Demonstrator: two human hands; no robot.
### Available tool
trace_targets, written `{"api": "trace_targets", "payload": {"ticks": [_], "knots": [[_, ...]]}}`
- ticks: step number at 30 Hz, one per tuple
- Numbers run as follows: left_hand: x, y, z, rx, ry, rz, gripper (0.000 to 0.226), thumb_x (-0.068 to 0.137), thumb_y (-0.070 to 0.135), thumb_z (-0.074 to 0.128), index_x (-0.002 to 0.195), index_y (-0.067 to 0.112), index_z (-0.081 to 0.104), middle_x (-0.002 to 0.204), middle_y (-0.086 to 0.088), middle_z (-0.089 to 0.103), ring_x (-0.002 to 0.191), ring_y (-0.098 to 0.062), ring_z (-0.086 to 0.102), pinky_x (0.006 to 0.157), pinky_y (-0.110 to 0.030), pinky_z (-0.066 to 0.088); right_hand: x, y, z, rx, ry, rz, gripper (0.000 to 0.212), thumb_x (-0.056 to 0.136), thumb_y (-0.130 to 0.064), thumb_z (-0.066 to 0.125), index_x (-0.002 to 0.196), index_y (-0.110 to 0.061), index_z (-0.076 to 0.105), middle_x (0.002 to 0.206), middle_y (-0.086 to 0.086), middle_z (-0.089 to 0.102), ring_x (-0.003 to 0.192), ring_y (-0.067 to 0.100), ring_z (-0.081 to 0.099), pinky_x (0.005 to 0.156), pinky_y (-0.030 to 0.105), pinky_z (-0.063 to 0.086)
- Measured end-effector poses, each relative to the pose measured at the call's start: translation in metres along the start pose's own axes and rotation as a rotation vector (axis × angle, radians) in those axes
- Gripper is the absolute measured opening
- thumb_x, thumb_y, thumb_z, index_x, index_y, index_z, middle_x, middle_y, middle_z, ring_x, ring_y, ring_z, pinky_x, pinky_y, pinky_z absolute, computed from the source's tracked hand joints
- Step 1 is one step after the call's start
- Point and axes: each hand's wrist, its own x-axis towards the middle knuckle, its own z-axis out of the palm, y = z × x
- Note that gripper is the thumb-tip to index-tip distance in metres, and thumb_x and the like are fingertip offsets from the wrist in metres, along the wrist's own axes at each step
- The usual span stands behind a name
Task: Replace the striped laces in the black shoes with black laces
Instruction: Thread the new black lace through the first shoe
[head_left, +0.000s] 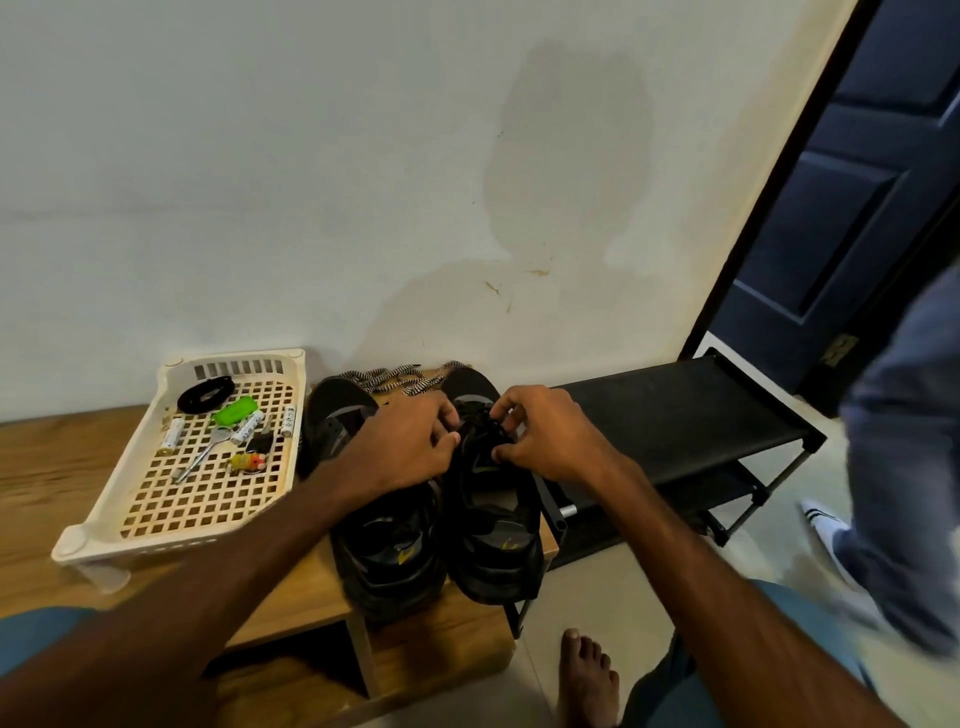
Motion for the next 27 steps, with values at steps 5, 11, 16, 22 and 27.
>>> {"api": "trace_targets", "payload": {"ticks": [5, 11, 16, 22, 27], "knots": [[0.005, 0.001, -0.006, 0.030, -0.085, -0.037, 0.010, 0.095, 0.025, 0.065, 0.092, 0.021, 0.073, 0.064, 0.009, 0.068, 0.064, -0.005, 0.065, 0.072, -0.029, 0.056, 0.002, 0.001, 0.000, -0.007, 0.001, -0.008, 0.048, 0.082, -0.021, 0.087, 0.125, -0.024, 0.066, 0.110, -0.005, 0.068, 0.097, 0.011, 0.067, 0.091, 0.035, 0.060], [-0.001, 0.017, -0.035, -0.503, -0.042, -0.117, 0.042, 0.098, 0.048, 0.061, 0.073, 0.017, 0.076, 0.053, 0.006, 0.053, 0.048, -0.005, 0.045, 0.056, -0.022, 0.039, -0.002, 0.000, -0.004, 0.008, 0.025, -0.065, 0.034, 0.086, -0.022, 0.083, 0.118, -0.020, 0.070, 0.107, -0.004, 0.071, 0.096, 0.008, 0.067, 0.091, 0.034, 0.059], [-0.010, 0.034, -0.059, -1.095, -0.192, 0.061, 0.032, 0.098, 0.037, 0.063, 0.125, 0.021, 0.071, 0.091, -0.007, 0.075, 0.060, -0.010, 0.058, 0.049, -0.015, 0.045, -0.011, -0.019, -0.016, 0.746, 0.012, -0.105, 0.030, 0.108, -0.029, 0.051, 0.106, -0.010, 0.074, 0.087, 0.001, 0.078, 0.081, 0.012, 0.074, 0.074, 0.029, 0.061], [-0.003, 0.027, -0.047, -1.017, 0.082, 0.009, 0.056, 0.093, 0.028, 0.073, 0.145, 0.034, 0.052, 0.072, -0.006, 0.072, 0.047, -0.008, 0.051, 0.044, -0.018, 0.043, -0.014, -0.026, -0.021, 1.138, -0.417, -0.035, 0.054, 0.110, -0.047, 0.036, 0.133, -0.006, 0.063, 0.105, 0.017, 0.075, 0.097, 0.033, 0.073, 0.089, 0.042, 0.059], [0.004, 0.011, -0.046, -0.956, 0.215, -0.126, 0.055, 0.096, 0.022, 0.071, 0.146, 0.027, 0.048, 0.094, -0.004, 0.080, 0.050, -0.008, 0.053, 0.043, -0.017, 0.043, -0.009, -0.013, -0.022, 0.898, -0.316, -0.081, 0.030, 0.106, -0.027, 0.057, 0.118, -0.007, 0.075, 0.066, -0.005, 0.051, 0.057, 0.009, 0.045, 0.052, 0.022, 0.044]]}}
